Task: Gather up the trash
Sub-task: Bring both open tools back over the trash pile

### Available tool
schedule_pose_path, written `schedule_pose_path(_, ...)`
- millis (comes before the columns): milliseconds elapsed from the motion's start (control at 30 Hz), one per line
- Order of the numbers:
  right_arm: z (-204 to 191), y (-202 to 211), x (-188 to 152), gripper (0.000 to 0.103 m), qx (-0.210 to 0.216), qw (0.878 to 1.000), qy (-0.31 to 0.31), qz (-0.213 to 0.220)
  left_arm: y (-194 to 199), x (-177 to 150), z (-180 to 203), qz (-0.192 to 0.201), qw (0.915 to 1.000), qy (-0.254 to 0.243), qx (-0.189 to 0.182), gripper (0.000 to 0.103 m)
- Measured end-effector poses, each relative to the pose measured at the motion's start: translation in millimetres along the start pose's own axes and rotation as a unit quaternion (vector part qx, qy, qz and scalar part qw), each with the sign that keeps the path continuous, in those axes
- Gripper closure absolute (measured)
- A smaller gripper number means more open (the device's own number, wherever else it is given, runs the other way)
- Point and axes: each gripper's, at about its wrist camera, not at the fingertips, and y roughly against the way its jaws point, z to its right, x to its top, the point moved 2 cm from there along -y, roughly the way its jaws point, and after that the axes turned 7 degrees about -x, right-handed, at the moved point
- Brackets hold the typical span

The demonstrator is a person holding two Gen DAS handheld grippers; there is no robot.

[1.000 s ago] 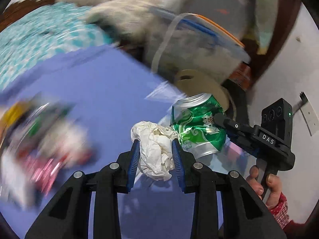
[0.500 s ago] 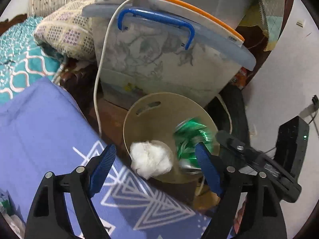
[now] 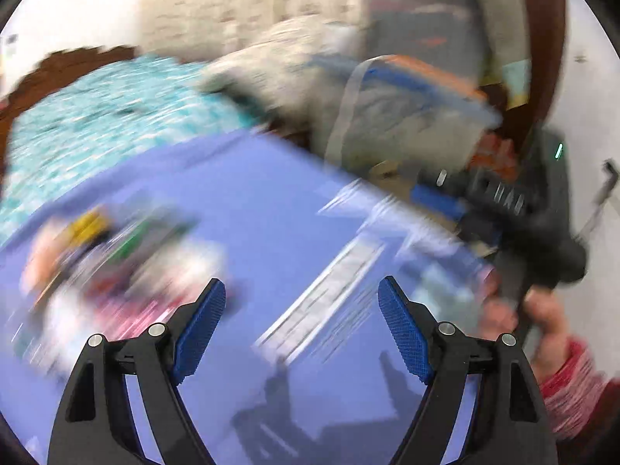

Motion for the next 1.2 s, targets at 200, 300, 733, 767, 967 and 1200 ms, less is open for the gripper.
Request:
schedule_pose_path(200,-77.0,-42.3,-51.6,0.042,0.028,0.995,0.075,-0.057,64.4,-79.8,-73.5,0.008,0.9913,0.099,0.085,0.026)
schedule_pose_path(300,-98.8,-61.6,-61.1,0.042,0.03,0.992,0.094,-0.078,88.3,-106.5,-103.8,0.023,0.9826,0.153,0.103,0.026)
schedule_pose_path(733,-82.4,-64.4,-58.7,0.043,-0.011,0.998,0.063,-0.025,101.5,-134.9,-122.9,0.047,0.985,0.149,0.074,0.027)
schedule_pose_path(767,-82.0,-65.0,-58.5,0.043,-0.014,0.998,0.063,-0.024,102.8,-134.9,-121.4,0.052,0.9854,0.146,0.07,0.027)
schedule_pose_path(967,-85.6,-69.4,-61.0,0.043,-0.027,0.996,0.076,-0.034,108.2,-135.7,-122.9,0.072,0.9841,0.153,0.053,0.027)
schedule_pose_path(1200,-86.0,-68.8,-63.4,0.042,-0.021,0.996,0.077,-0.035,110.9,-139.1,-135.2,0.081,0.9779,0.19,0.033,0.027)
